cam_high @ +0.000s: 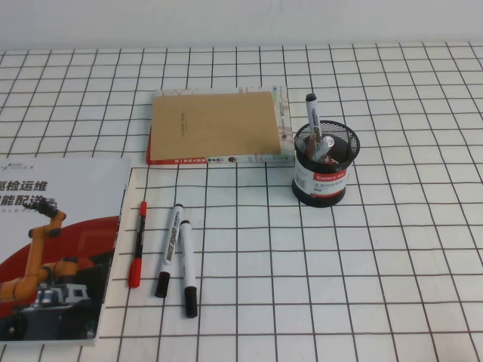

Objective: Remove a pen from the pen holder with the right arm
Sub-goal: 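Take a marker out of the pen holder and lay it on the table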

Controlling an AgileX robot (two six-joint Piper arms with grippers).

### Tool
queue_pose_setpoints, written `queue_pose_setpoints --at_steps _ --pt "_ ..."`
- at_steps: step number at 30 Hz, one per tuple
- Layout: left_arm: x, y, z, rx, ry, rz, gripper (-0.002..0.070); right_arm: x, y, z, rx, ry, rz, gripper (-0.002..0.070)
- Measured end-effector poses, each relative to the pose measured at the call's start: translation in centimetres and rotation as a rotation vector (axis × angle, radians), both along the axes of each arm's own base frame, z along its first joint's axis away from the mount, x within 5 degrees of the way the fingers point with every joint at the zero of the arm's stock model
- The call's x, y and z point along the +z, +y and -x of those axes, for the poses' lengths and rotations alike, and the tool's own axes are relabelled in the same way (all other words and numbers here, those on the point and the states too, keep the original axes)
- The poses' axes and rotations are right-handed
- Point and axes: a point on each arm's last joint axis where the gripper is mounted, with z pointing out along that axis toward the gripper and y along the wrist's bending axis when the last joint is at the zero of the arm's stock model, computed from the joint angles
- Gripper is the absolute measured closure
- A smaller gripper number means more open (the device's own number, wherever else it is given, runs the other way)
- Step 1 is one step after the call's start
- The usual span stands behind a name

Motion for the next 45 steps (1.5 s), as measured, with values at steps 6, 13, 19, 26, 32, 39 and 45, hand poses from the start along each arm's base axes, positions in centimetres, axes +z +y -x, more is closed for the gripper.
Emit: queue_pose_setpoints --at_steps 6,13,19,26,32,39,45 --pt "0.0 0.0 0.0 0.000 0.000 0.000 0.0679 0.0 0.0 0.0 0.000 0.000 0.000 0.0692" --pt "0.0 0.0 0.0 0.000 0.000 0.000 0.0680 0.0 0.0 0.0 0.000 0.000 0.000 0.0692" --pt "0.0 0.0 0.0 0.000 0.000 0.000 0.0680 0.0 0.0 0.0 0.000 0.000 0.000 0.0692" --pt "0.0 0.0 0.0 0.000 0.000 0.000 0.0679 0.0 0.0 0.0 0.000 0.000 0.000 0.0692" --pt "0.0 0.0 0.0 0.000 0.000 0.000 0.0679 0.0 0.0 0.0 0.001 0.001 -0.010 0.0692" --pt "0.0 0.0 0.0 0.000 0.000 0.000 0.0679 0.1 0.2 0.0 0.004 0.002 -0.060 0.0692" --pt "0.0 0.0 0.0 0.000 0.000 0.000 0.0679 1.2 0.4 -0.2 -0.013 -0.092 -0.297 0.0692"
